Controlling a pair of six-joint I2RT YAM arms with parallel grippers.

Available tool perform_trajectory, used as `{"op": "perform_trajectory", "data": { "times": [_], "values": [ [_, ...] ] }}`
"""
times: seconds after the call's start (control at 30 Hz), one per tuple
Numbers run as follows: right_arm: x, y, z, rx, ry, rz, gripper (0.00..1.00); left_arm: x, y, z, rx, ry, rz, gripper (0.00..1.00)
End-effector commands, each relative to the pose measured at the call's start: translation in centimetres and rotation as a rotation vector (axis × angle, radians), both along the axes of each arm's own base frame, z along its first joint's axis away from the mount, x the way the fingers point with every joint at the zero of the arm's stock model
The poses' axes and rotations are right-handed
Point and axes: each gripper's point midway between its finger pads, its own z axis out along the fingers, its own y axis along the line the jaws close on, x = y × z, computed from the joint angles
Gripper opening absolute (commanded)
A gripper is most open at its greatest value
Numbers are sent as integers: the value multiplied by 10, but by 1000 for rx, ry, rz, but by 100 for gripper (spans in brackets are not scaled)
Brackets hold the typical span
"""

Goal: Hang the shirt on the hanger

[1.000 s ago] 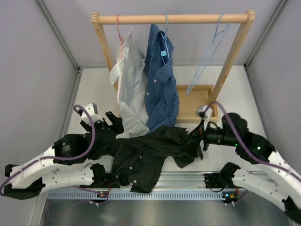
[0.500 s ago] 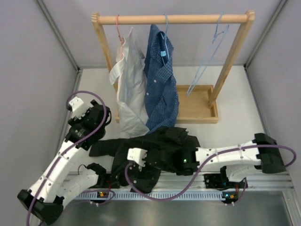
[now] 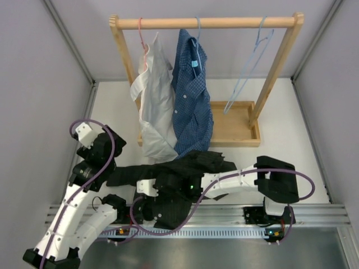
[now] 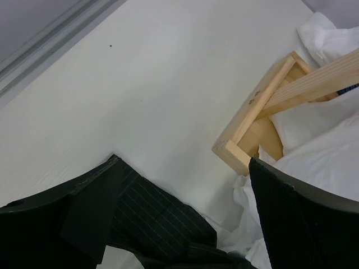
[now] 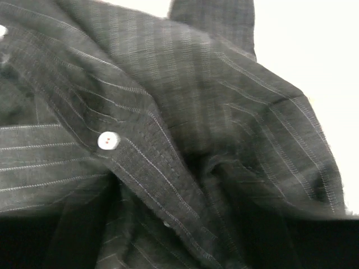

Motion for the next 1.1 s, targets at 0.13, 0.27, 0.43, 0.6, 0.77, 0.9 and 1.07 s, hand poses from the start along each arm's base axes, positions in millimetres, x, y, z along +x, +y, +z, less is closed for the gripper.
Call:
{"op": "perform_trajectory", "data": {
  "times": [0.13,0.27,0.43,0.6,0.77,0.9,1.07],
  "values": [
    [23,22,76,310,-13,-99,0,-5,-15,47,12,-98,-182,93],
    [28,-35,135,535,44,-272,0,-14,-32,72,19,-154,-339,93],
    [50,-132,172,706,78,-602,0,-27,-95,96,-46,-277,-731,93],
    [70,-235,164,839,121,-1028,0,-46,-165,80,-240,-418,-1100,96],
    [72,-276,155,936,180,-1201,0,-43,-211,27,-522,-407,-1262,97],
    [72,-278,153,956,198,-1212,0,-59,-256,8,-638,-465,-1410,98],
    [73,-284,163,999,198,-1221,0,-74,-312,-26,-604,-355,-1489,95]
  ]
}}
